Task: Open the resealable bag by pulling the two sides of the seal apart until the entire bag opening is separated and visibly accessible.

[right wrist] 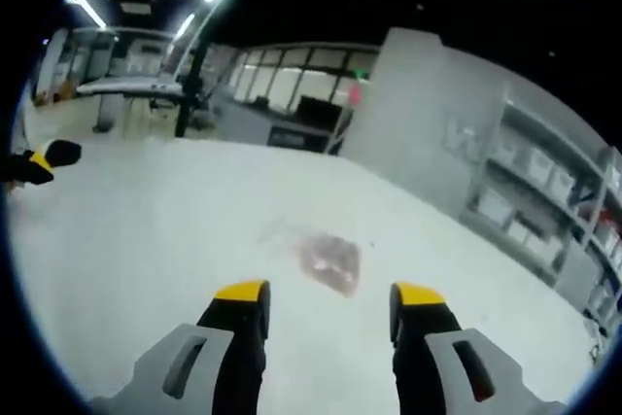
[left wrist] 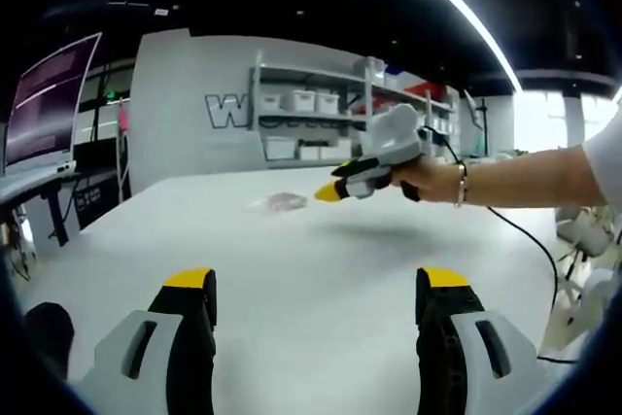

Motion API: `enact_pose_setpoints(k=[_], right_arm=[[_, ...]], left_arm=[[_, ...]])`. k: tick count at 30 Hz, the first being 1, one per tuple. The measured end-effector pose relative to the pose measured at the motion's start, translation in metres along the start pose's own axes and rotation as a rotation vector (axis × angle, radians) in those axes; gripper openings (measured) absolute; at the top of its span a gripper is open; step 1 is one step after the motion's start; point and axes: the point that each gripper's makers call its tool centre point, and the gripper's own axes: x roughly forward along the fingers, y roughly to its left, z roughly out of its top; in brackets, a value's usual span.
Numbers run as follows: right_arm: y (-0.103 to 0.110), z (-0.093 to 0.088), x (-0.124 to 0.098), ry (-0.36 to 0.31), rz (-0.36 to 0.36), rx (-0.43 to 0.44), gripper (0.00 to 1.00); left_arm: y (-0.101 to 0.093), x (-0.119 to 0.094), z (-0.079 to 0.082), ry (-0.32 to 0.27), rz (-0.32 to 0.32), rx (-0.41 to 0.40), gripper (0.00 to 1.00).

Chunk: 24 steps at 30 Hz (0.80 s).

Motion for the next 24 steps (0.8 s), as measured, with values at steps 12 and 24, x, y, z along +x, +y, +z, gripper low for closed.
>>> enact_pose_setpoints(k=[12, 24], right_arm=[[-0.002, -0.002, 0.014, 0.014, 0.002, -0.027, 0.47], [0.002, -0.001, 0.022, 0.018, 0.009, -0.104, 0.43]], left_arm=[[0.002, 0.002, 0.0, -0.001, 0.002, -0.002, 0.83], [0.003, 0.005, -0.001, 0.005, -0.002, 0.001, 0.83]])
